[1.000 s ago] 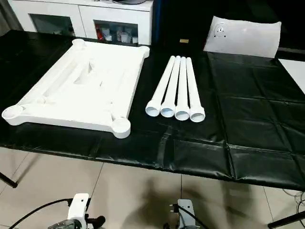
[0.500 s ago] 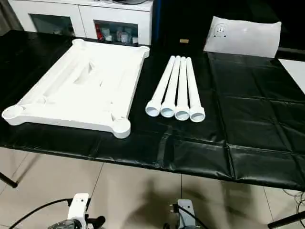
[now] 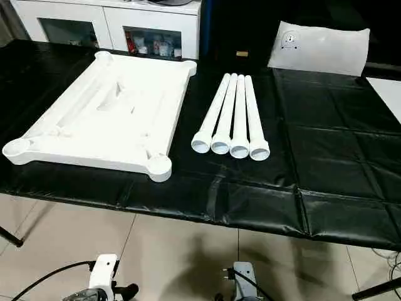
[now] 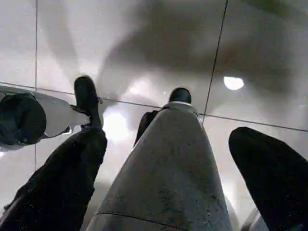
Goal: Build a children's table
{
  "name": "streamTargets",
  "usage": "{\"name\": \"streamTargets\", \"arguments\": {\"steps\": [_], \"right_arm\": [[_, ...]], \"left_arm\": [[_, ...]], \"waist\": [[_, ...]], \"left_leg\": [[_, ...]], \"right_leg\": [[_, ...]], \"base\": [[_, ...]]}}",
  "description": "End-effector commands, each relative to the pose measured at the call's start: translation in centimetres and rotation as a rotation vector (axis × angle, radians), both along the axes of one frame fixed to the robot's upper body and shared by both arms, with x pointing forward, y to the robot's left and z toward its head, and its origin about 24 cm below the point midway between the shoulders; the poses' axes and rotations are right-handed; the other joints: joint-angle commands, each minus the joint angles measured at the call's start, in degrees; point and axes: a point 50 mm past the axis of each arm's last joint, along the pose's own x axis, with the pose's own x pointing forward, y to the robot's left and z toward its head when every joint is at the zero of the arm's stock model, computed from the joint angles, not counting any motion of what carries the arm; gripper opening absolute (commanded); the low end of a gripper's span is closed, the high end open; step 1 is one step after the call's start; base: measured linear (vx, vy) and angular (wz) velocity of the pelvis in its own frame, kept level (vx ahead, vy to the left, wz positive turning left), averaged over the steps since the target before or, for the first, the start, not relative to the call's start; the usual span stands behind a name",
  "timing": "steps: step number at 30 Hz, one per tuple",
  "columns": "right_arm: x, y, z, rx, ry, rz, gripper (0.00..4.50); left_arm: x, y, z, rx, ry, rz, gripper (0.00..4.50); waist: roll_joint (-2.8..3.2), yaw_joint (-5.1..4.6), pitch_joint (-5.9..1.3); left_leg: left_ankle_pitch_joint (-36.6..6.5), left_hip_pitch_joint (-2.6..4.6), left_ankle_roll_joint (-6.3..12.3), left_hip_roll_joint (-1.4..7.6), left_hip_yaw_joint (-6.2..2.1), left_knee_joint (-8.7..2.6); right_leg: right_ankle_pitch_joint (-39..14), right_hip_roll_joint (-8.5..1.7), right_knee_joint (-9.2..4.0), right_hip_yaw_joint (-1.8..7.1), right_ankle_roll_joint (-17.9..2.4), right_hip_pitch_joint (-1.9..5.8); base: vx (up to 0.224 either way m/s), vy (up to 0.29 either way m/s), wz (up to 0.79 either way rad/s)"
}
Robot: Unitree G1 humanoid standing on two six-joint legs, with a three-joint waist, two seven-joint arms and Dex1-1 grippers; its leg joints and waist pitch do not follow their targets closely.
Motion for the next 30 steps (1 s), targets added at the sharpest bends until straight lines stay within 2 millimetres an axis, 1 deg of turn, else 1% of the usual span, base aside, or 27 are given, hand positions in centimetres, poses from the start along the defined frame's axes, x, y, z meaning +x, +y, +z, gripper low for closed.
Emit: {"name": "streamTargets", "arguments": {"steps": [1,9,15,16,17,18,19,20,21,22,23,24,25,26,27,28,30], "right_arm": [[-2.4,-0.3,-0.7,-0.009,0.100,-0.003,4.50],[-2.4,-0.3,-0.7,-0.009,0.100,-0.003,4.50],[-2.4,-0.3,-0.7,-0.009,0.100,-0.003,4.50],[-1.0,-2.3,-0.2,-0.109,0.026,-0.076,4.50],[-0.5,-3.3,0.0,-0.157,-0.004,-0.108,4.50],[-0.3,-3.4,0.1,-0.163,-0.024,-0.095,4.50],[-0.2,-3.4,0.1,-0.165,-0.028,-0.092,4.50],[-0.2,-3.4,0.1,-0.165,-0.028,-0.092,4.50],[0.1,-3.5,0.2,-0.175,-0.033,-0.080,4.50],[0.1,-3.5,0.2,-0.175,-0.034,-0.079,4.50],[0.3,-3.4,0.3,-0.175,-0.041,-0.077,4.50],[0.9,-3.3,0.4,-0.171,-0.062,-0.069,4.50],[1.2,-3.2,0.5,-0.168,-0.071,-0.061,4.50],[1.3,-3.1,0.5,-0.169,-0.074,-0.058,4.50],[1.6,-3.0,0.6,-0.161,-0.089,-0.049,4.50],[2.0,-2.8,0.8,-0.157,-0.117,-0.031,4.50],[3.0,-2.4,1.2,-0.093,-0.189,-0.034,4.50]], "left_arm": [[-0.3,0.0,-0.1,0.000,0.018,0.004,4.42],[-0.3,0.0,-0.1,0.000,0.018,0.004,4.42],[-0.3,0.0,-0.1,0.000,0.018,0.004,4.42],[-0.6,-0.1,-0.4,0.118,0.050,0.048,4.42],[-0.7,-0.3,-0.5,0.174,0.063,0.060,4.42],[-0.7,-1.2,-0.6,0.180,0.060,0.051,4.42],[-0.7,-1.6,-0.6,0.183,0.056,0.041,4.42],[-0.7,-1.6,-0.6,0.183,0.056,0.041,4.42],[-0.7,-2.2,-0.7,0.188,0.050,0.022,4.42],[-0.7,-2.2,-0.7,0.189,0.049,0.021,4.42],[-0.6,-2.6,-0.7,0.189,0.045,0.019,4.42],[-0.5,-3.0,-0.6,0.197,0.039,0.022,4.42],[-0.3,-3.2,-0.6,0.201,0.028,0.023,4.42],[-0.3,-3.3,-0.6,0.205,0.024,0.024,4.42],[-0.2,-3.5,-0.5,0.214,0.013,0.017,4.42],[0.0,-3.7,-0.5,0.222,-0.003,0.001,4.42],[0.4,-4.1,-0.3,0.247,-0.024,-0.036,4.42]], "waist": [[0.42,-0.25,-1.23],[0.41,-0.22,-1.28],[0.43,-0.26,-1.22],[0.42,-0.25,-1.24],[-1.16,-0.40,-1.78],[-0.95,-0.83,-1.08],[-0.95,-0.74,-1.25],[-0.80,-0.98,-1.20],[-0.95,-1.25,-1.14],[-1.09,-1.66,-1.15],[-0.49,-1.92,-1.06],[-0.73,-2.43,-1.15],[-1.14,-2.73,-1.17],[-1.14,-2.73,-1.17],[-1.15,-3.04,-1.21],[-1.30,-3.08,-1.25],[-1.27,-2.97,-1.37]], "left_leg": [[-8.6,0.12,4.67,5.67,-1.88,-4.69],[-8.2,0.14,4.94,5.66,-1.87,-4.61],[-8.9,0.15,4.58,5.70,-1.89,-4.72],[-8.9,0.16,4.59,5.67,-1.88,-4.69],[-5.9,0.40,4.83,5.91,-1.66,-4.21],[-6.4,0.17,5.89,5.72,-1.50,-4.38],[-6.3,0.12,5.88,5.60,-1.56,-4.35],[-6.9,0.02,5.56,5.58,-1.62,-4.39],[-7.8,0.01,5.31,5.56,-1.64,-4.43],[-8.3,-0.13,5.14,5.54,-1.71,-4.42],[-8.3,-0.33,4.93,5.52,-1.88,-4.53],[-8.8,-0.29,4.85,5.55,-1.82,-4.39],[-8.5,-0.39,5.37,5.51,-1.83,-4.23],[-8.5,-0.39,5.37,5.51,-1.83,-4.23],[-7.4,-0.48,6.53,5.45,-1.76,-3.98],[-7.0,-0.48,6.96,5.45,-1.71,-3.87],[-4.9,-0.53,8.51,5.56,-1.64,-3.57]], "right_leg": [[4.6,-5.83,-4.04,3.04,-16.2,1.03],[5.3,-5.86,-3.97,3.03,-16.3,1.07],[4.4,-5.84,-4.07,3.05,-16.2,1.03],[4.4,-5.84,-4.07,3.06,-16.2,1.03],[6.3,-5.84,-3.27,3.25,-15.8,1.32],[5.3,-5.70,-4.02,3.16,-15.1,1.01],[4.5,-5.69,-4.11,3.02,-14.8,1.22],[3.3,-5.61,-4.22,3.02,-14.4,1.15],[2.3,-5.60,-4.32,3.05,-14.5,1.02],[1.9,-5.65,-4.33,3.07,-14.6,1.09],[2.0,-5.70,-4.25,3.07,-14.8,1.13],[2.7,-5.57,-4.34,3.05,-15.3,1.09],[3.9,-5.63,-4.20,3.09,-15.9,1.18],[3.9,-5.63,-4.20,3.09,-15.9,1.18],[4.9,-5.77,-4.08,3.08,-16.6,1.18],[5.3,-5.72,-4.09,3.03,-16.8,1.16],[7.8,-5.71,-3.76,2.94,-16.7,1.21]], "base": [[0.000,0.000,0.00],[0.000,0.000,0.00],[0.000,0.000,0.00],[0.000,0.000,0.00],[0.000,0.000,0.00],[0.000,0.000,0.00],[0.000,0.000,0.00],[0.000,0.000,0.00],[0.000,0.000,0.00],[0.000,0.000,0.00],[0.000,0.000,0.00],[0.000,0.000,0.00],[0.000,0.000,0.00],[0.000,0.000,0.00],[0.000,0.000,0.00],[0.000,0.000,0.00],[0.000,0.000,0.00]]}}
